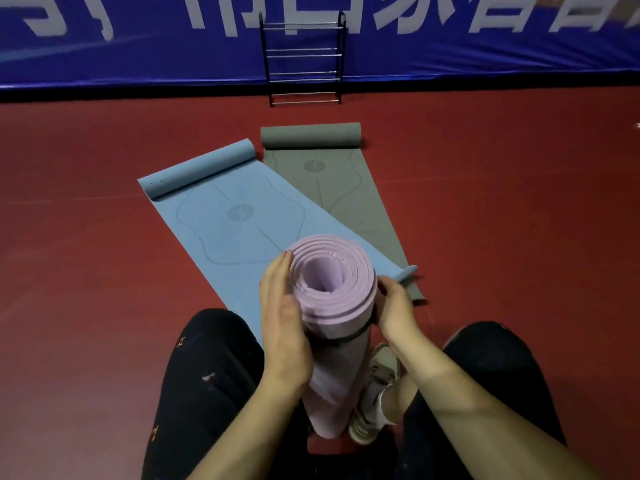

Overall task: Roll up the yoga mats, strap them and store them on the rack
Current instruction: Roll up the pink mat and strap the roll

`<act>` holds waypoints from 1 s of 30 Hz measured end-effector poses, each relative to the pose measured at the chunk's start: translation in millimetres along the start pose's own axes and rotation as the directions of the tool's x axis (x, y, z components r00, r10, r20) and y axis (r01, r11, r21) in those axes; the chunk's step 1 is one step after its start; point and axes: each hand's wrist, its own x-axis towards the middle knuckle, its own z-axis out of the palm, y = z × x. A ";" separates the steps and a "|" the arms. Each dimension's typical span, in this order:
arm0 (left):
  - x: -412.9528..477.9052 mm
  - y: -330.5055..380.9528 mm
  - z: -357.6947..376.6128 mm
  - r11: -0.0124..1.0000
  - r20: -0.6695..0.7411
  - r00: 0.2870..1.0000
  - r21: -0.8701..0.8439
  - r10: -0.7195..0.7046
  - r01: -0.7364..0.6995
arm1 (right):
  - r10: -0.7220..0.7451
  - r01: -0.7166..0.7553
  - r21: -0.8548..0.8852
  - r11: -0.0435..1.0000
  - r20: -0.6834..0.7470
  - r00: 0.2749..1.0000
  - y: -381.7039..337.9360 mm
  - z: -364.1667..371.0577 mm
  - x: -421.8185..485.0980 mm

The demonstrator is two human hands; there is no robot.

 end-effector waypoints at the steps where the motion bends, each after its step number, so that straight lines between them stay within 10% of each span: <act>1: 0.7 -9.9 -0.5 0.995 0.063 0.997 0.089 0.043 -0.049 | -0.037 0.037 0.065 0.997 0.006 0.999 3.7 1.3 3.1; 5: 17.8 -22.0 3.1 0.998 0.129 0.991 0.057 -0.042 0.035 | -0.232 0.214 0.279 0.936 0.034 0.972 -9.5 1.5 4.9; 14: 11.4 -62.3 -20.2 0.943 0.461 0.865 0.331 -0.199 0.041 | -0.296 0.332 -0.071 0.941 0.305 0.905 25.0 -29.2 -16.4; 20: 8.9 -55.9 -28.8 0.953 0.461 0.882 0.297 -0.094 -0.054 | -0.475 0.472 0.096 0.876 0.335 0.814 15.5 -27.8 -21.3; 30: 0.2 -96.1 -34.9 0.788 0.511 0.703 0.604 -0.495 0.115 | -0.050 0.232 -0.323 0.918 0.483 0.874 70.5 -36.4 -6.4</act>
